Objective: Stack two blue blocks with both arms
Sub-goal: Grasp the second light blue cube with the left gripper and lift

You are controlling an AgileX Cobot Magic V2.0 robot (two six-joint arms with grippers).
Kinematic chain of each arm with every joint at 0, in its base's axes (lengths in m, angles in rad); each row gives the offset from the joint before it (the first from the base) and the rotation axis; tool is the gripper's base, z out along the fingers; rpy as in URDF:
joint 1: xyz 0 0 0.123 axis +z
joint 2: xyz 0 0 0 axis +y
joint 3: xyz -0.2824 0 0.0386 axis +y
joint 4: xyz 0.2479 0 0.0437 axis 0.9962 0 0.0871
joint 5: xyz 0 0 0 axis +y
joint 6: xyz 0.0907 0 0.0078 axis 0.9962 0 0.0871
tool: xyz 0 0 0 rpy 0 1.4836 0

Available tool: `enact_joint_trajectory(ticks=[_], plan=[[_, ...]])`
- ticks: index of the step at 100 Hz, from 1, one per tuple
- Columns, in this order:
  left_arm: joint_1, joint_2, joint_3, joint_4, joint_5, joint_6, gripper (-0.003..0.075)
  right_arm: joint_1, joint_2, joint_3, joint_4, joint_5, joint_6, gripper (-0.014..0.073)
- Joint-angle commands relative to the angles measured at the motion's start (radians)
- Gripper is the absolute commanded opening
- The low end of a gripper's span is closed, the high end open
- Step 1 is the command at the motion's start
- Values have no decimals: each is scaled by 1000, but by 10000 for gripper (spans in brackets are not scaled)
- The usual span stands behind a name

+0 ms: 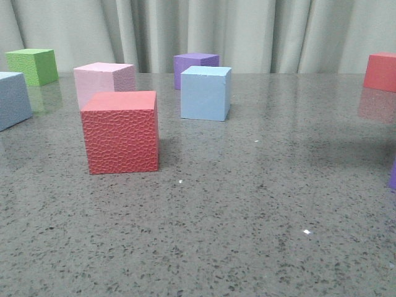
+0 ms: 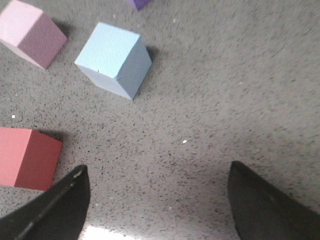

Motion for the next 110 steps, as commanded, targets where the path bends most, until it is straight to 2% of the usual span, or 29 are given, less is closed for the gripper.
enact_joint_trajectory(ticks=[1, 30, 61, 110], plan=[[0, 54, -79, -36, -41, 33, 638, -1, -113, 46, -48, -125, -9, 569], [0, 273, -289, -115, 117, 133, 638, -2, -323, 198, -83, -166, -9, 569], [0, 526, -502, -126, 352, 153, 637, -2, -344, 207, -78, -162, -8, 569], [-51, 704, -540, -90, 363, 160, 637, -2, -344, 207, -78, -162, -8, 569]])
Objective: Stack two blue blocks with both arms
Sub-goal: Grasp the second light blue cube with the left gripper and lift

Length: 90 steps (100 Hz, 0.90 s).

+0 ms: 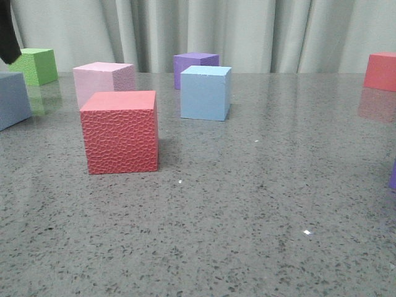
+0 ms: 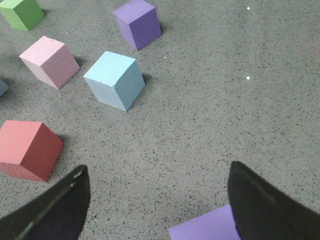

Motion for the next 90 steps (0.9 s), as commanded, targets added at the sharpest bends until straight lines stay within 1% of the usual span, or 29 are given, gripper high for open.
enact_joint_trajectory(ticks=[1, 50, 57, 66, 71, 81, 90], plan=[[-4, -17, -31, 4, -38, 0, 638, -2, -6, -25, -19, -75, -8, 569], [-4, 52, -31, 19, -42, 0, 637, -2, -6, -25, -19, -75, -8, 569], [-4, 54, -31, 19, -40, 0, 622, -2, -6, -25, -19, -75, -8, 569], [-4, 54, -31, 19, -38, 0, 564, -2, -6, -25, -19, -75, -8, 569], [-4, 54, -31, 19, -38, 0, 518, -2, -6, -24, -19, -74, -8, 569], [-4, 54, -31, 9, -38, 0, 400, -2, -6, -24, -19, -73, -8, 569], [-4, 54, -34, -6, -28, 0, 319, -2, -6, -24, -19, -73, -8, 569]])
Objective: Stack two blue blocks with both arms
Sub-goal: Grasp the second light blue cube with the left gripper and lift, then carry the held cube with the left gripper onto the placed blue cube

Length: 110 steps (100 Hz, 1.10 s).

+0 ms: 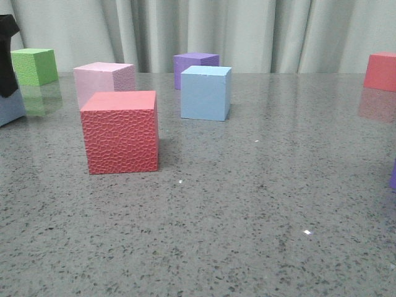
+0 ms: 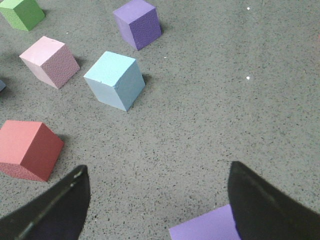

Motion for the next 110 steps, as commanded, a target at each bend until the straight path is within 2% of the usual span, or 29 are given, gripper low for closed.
enact_joint_trajectory(ticks=[1, 15, 48, 56, 80, 110], plan=[[-4, -39, -33, -34, -12, -1, 308, -2, -4, -24, -19, -73, -8, 569], [-4, -39, -71, -41, 29, -6, 230, -2, -4, -24, -19, -73, -8, 569], [-31, -39, -289, -20, 184, -111, 231, -2, -4, -24, -19, -73, -8, 569], [-72, -39, -360, 12, 216, -123, 231, -2, -4, -23, -19, -73, -8, 569], [-242, 1, -556, 132, 271, -282, 232, -2, -4, -23, -19, -74, -8, 569], [-432, 139, -741, 128, 271, -398, 232, -2, -4, -23, -19, -74, -8, 569]])
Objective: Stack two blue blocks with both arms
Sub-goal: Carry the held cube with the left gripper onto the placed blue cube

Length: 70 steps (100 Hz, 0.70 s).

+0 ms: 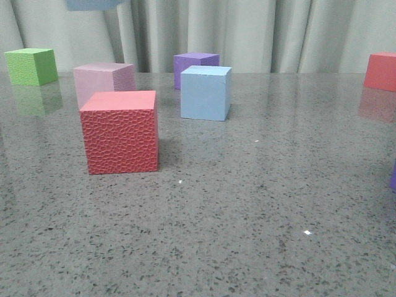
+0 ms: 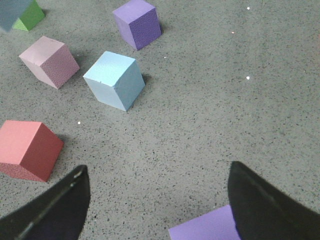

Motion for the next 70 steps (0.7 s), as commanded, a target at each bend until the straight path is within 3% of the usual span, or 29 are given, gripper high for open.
enact_joint_trajectory(ticks=[1, 30, 70], plan=[[-53, 0, -72, -5, 12, -42, 232, -2, -4, -24, -19, -74, -8, 569], [-178, 145, -197, -26, 12, -94, 233, -2, -4, -24, -19, -73, -8, 569], [-217, 183, -207, -60, 10, -125, 232, -2, -4, -24, -19, -73, -8, 569]])
